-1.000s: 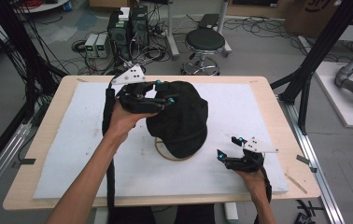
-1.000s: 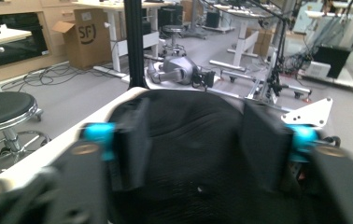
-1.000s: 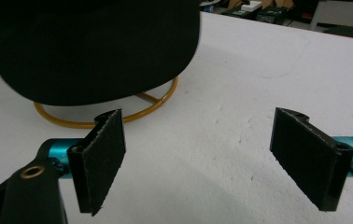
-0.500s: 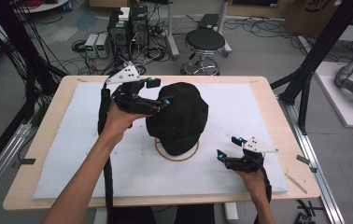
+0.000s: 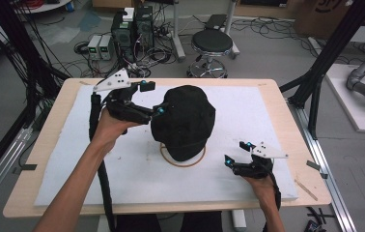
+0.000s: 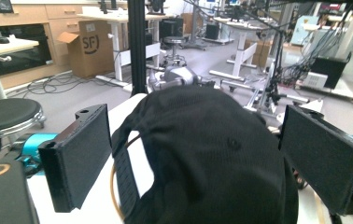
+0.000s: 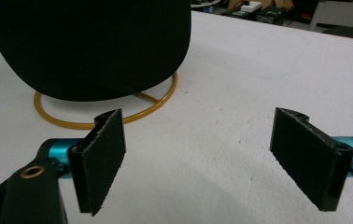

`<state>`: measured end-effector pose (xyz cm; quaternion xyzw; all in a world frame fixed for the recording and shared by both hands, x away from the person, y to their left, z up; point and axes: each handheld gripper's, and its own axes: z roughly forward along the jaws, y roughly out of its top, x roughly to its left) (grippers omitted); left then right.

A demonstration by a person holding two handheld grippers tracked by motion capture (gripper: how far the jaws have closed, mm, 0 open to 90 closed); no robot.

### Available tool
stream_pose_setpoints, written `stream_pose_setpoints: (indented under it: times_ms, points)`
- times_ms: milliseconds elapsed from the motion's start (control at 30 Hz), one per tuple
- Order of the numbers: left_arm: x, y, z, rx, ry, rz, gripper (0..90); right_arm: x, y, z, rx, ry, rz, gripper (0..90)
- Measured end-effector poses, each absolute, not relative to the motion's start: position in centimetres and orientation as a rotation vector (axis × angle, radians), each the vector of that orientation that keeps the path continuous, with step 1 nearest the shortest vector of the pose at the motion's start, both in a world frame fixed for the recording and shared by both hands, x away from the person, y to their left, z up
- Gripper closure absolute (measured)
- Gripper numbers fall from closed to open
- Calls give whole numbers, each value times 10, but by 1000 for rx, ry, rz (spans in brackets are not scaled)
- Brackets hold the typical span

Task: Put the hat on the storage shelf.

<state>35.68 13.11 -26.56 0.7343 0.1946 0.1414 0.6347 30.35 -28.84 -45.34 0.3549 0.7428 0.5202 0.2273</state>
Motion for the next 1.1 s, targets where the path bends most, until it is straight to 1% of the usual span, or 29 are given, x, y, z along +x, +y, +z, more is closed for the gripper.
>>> stream_pose_setpoints:
  times_ms: [400,567,667,1100]
  points:
    - [346,164,-276,1669,485,366,90,303,-288,-453,973,2048,1424,185]
    - [341,174,-282,1703,509,413,90,303,-288,-453,971,2048,1423,185]
    - [337,178,-284,1692,505,428,90,303,-287,-453,972,2052,1423,185]
    - [327,203,-308,1730,559,492,91,304,-287,-454,969,2056,1419,185]
